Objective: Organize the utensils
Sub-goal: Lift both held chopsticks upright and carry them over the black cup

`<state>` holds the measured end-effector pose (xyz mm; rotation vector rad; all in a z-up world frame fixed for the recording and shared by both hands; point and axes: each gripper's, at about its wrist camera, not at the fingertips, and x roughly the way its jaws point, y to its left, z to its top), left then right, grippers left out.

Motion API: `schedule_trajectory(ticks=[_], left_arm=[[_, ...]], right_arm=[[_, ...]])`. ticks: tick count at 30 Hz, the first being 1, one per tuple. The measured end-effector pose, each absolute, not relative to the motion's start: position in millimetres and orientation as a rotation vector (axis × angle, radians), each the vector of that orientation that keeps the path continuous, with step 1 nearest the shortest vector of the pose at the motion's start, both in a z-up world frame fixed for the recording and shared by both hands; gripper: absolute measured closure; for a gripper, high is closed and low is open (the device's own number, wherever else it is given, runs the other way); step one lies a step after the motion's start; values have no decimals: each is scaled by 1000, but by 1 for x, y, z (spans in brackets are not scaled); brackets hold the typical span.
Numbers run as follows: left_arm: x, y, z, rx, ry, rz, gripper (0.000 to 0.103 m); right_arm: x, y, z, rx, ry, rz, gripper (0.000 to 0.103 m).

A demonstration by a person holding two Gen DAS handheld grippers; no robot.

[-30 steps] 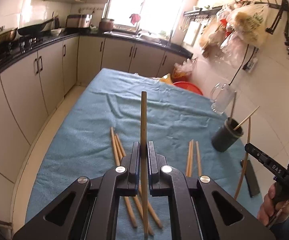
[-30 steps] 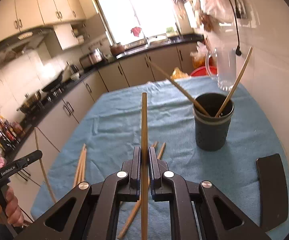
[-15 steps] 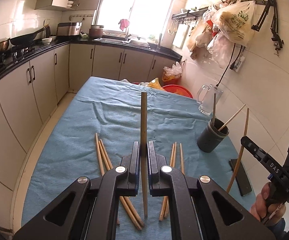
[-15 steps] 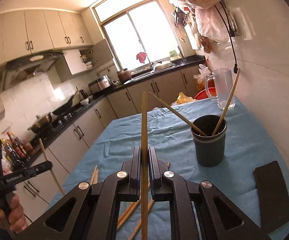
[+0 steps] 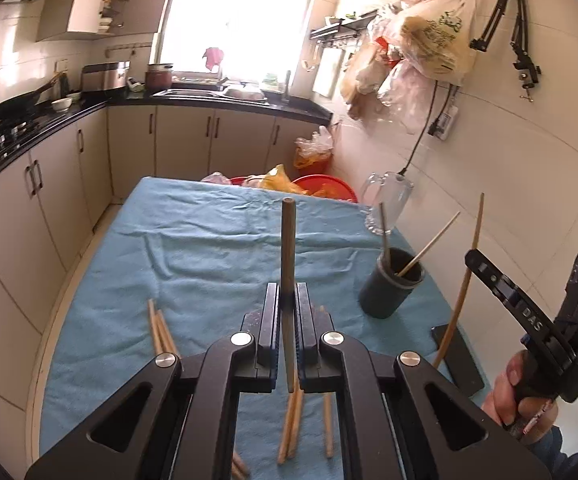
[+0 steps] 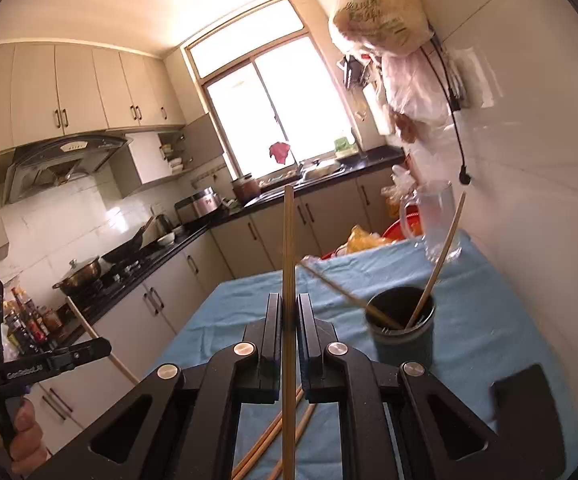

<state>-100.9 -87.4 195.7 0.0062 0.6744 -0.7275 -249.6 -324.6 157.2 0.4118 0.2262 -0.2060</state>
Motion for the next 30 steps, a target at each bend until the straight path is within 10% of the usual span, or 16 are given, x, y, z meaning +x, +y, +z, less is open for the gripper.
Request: schedule_trajectory(ticks=[30], left_arm=[[-58,-286,261,33,627,-971,97]], right_arm=[[-186,-454,194,403,59,-492,96]])
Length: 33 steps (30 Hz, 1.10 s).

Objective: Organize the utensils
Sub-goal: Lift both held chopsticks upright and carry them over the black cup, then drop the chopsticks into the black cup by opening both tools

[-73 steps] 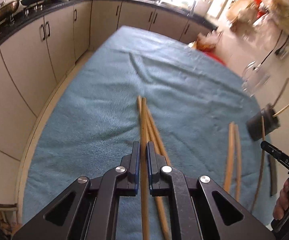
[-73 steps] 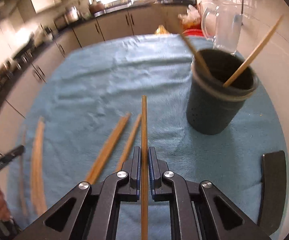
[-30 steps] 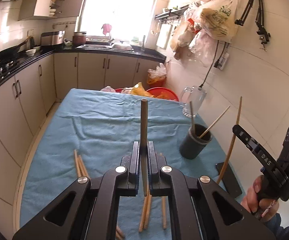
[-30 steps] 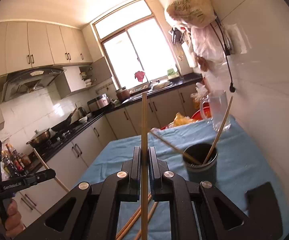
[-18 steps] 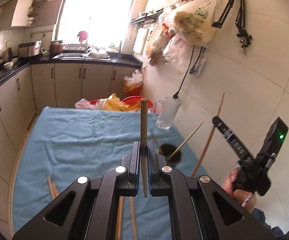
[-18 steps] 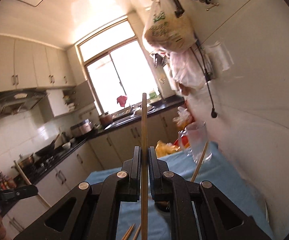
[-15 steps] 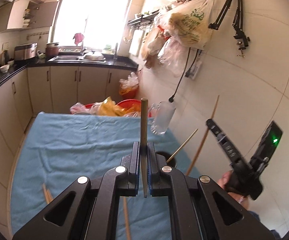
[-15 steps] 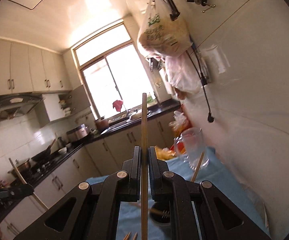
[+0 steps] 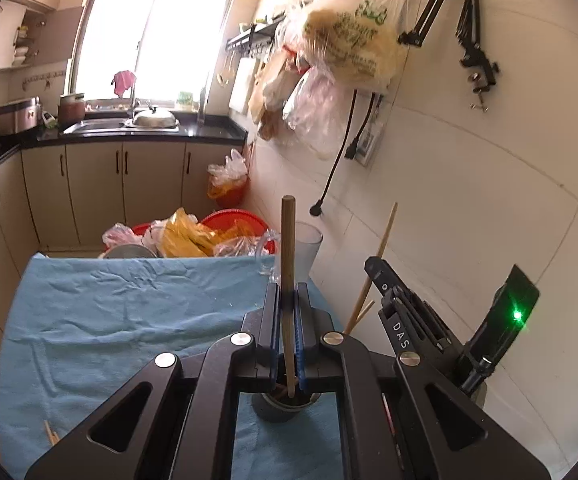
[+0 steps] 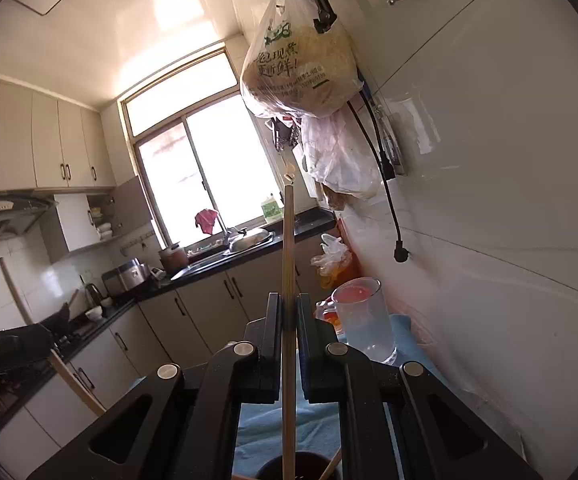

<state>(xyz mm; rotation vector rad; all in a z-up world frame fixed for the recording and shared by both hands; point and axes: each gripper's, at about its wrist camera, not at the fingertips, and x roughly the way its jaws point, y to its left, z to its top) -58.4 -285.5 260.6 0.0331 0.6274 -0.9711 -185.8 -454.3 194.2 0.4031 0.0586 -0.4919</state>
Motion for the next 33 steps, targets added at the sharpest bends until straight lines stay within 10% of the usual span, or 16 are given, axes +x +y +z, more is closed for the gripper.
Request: schedule_trajectory(ticks=[19,21,30,33], left_arm=[[-37,-295,208,79,736,-911,96],[-35,-294,210,68,745,-906,84],[-47,-273,232,29,685,-904,70],[-59,-256,241,13,636,-890,48]], right_arm=[[-181,-461,159,394,166,-494,95],[-183,-461,160,398,170,-496,93],[-212,-452,183,374,90,-531,62],[-229,-446,187,377,70,-557,40]])
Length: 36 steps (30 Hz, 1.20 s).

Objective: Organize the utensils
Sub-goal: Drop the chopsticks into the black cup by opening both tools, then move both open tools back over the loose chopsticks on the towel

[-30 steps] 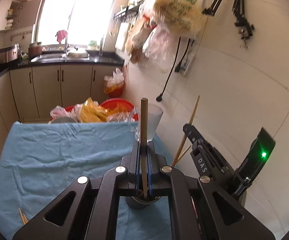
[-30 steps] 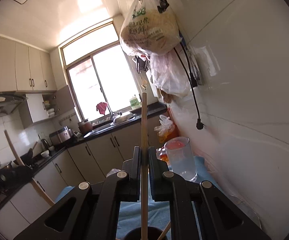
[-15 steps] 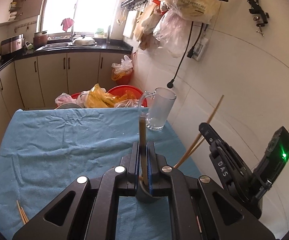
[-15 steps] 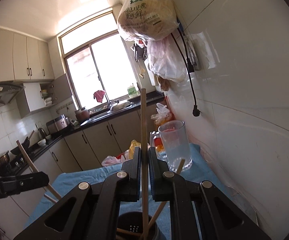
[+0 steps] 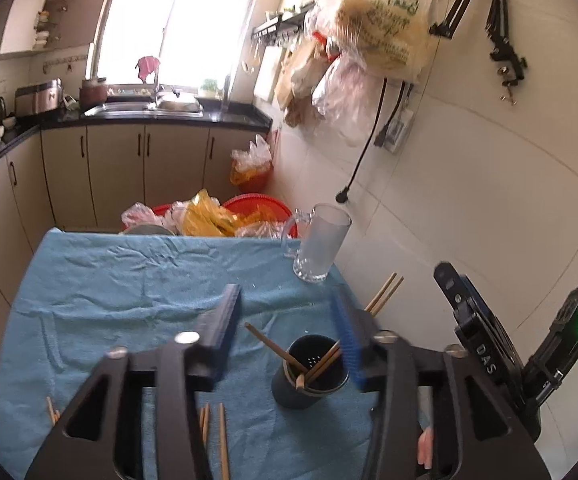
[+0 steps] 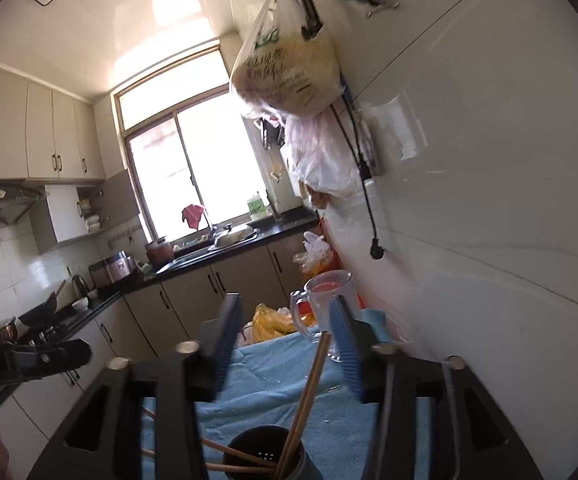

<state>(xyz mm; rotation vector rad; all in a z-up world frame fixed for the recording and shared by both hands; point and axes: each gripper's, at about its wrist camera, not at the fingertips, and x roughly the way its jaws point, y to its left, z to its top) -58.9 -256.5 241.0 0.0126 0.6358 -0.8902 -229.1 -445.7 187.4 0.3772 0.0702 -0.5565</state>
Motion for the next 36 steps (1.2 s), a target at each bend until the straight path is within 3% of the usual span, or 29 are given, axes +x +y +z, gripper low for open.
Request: schedule_trajectory(ticks=[2,4,8,14,36], left_arm=[[-67,-246,244,13,603,-872,39],[-77,-234,246,18,565,-849,33],[-92,-208,243,25,503,-796,17],[-106,-172,217,33,508,-723,10],[-91,-57,101,14,732,-506,10]], right_arm=[[-238,-440,189,369,60,-588,21],[-250,-432,190,353,52,-641,10],[-270,-419,188,340,61,-698,3],[-287,-399,174,343,116,-725,0],[-266,-330,86,292,451,-627,0]])
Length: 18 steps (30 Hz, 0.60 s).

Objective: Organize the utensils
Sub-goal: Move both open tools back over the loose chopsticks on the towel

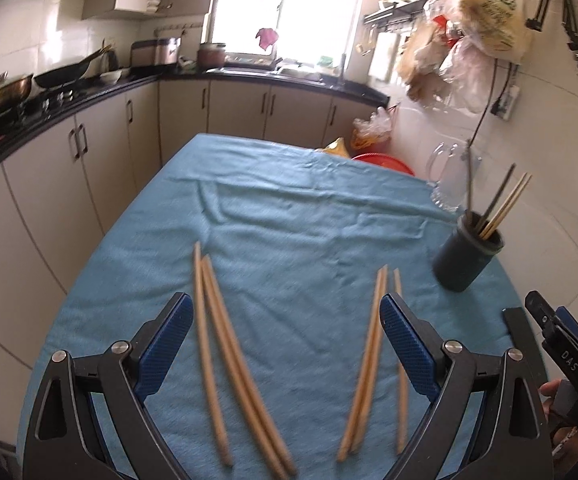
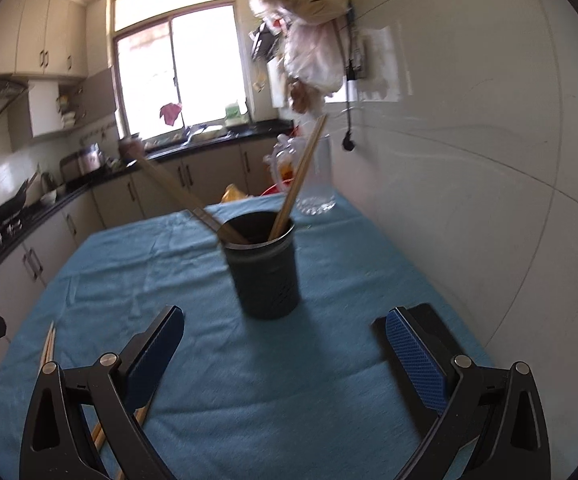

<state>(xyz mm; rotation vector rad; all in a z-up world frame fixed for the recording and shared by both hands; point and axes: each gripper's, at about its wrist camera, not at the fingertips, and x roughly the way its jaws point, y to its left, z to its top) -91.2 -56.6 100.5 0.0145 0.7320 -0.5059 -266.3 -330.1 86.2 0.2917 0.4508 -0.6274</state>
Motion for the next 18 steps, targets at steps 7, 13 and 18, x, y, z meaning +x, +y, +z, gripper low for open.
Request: schedule_trajectory(ticks=[7,13,18], left_arm=[[-82,-30,77,-11,771,-451,10],[-70,-7,51,-43,824,-393,10],[-61,6,37,-53,828,-346,10]], right_arm=[[-251,-309,74,258,511,-584,0],[-239,-298,65,228,554,-572,0],[-229,-292,59,218,588,-562,0]])
